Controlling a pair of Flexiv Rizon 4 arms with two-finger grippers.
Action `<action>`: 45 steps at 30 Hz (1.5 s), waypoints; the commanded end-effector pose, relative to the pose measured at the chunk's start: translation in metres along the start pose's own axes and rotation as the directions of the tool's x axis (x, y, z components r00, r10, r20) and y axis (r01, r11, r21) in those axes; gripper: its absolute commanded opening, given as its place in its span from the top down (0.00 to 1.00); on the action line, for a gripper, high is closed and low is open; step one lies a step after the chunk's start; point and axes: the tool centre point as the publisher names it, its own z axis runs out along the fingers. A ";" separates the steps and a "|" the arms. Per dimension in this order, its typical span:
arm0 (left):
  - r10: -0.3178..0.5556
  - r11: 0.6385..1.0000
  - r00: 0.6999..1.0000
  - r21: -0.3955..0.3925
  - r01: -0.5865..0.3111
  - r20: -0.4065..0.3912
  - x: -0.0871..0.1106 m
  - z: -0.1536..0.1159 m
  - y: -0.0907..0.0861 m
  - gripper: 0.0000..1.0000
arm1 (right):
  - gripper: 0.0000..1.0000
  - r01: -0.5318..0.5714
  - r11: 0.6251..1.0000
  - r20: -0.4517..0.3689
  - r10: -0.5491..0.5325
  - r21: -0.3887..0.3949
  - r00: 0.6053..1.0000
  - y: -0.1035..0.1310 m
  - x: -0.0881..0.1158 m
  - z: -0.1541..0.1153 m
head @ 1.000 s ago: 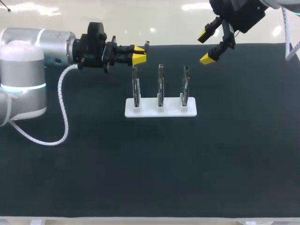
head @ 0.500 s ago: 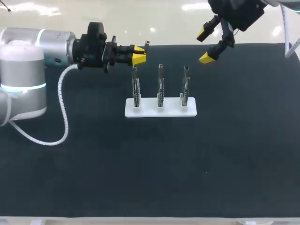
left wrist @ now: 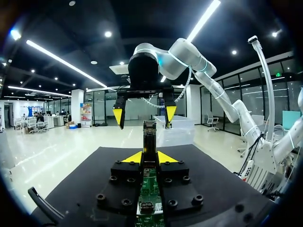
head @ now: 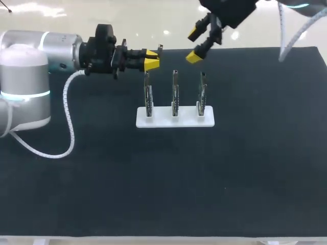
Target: Pick up the optical module with the left hand, and insert it into the network port with the right hand.
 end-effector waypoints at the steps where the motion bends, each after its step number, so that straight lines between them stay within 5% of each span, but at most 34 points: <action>1: 0.000 1.000 1.000 -0.002 0.000 -0.001 0.000 0.000 0.000 1.00 | 0.00 -0.014 0.999 -0.015 0.014 0.039 1.000 0.007 -0.014 0.009; 8: 0.000 1.000 1.000 -0.002 0.000 -0.001 0.000 0.000 0.000 1.00 | 0.00 -0.006 0.998 -0.021 0.007 0.064 1.000 0.008 -0.028 0.016; 10: 0.000 1.000 1.000 -0.002 0.000 -0.001 0.000 0.000 0.000 1.00 | 0.21 -0.002 0.998 -0.024 0.004 0.060 1.000 0.008 -0.031 0.016; 12: 0.000 1.000 1.000 -0.002 0.000 -0.001 0.000 0.000 0.000 1.00 | 0.18 0.004 0.998 -0.026 -0.002 0.056 1.000 0.007 -0.034 0.016; 16: 0.000 1.000 1.000 -0.002 0.000 -0.001 0.000 0.000 0.000 1.00 | 0.32 0.005 0.998 -0.029 -0.004 0.055 1.000 0.007 -0.038 0.016; 24: 0.000 1.000 1.000 -0.002 0.000 -0.001 0.000 0.000 0.000 1.00 | 0.25 0.001 0.998 -0.027 0.000 0.057 1.000 0.007 -0.047 0.020; 32: 0.000 1.000 1.000 -0.002 0.000 -0.001 0.000 0.000 0.000 1.00 | 0.39 -0.005 0.998 -0.017 0.006 0.067 1.000 0.009 -0.056 0.031; 39: 0.000 1.000 1.000 -0.002 0.000 -0.001 0.000 0.000 0.000 1.00 | 0.39 -0.011 0.997 -0.011 0.012 0.074 1.000 0.010 -0.058 0.036; 45: 0.000 1.000 1.000 -0.002 0.000 -0.001 0.000 0.000 0.000 1.00 | 0.52 -0.010 0.997 -0.011 0.011 0.076 1.000 0.013 -0.056 0.037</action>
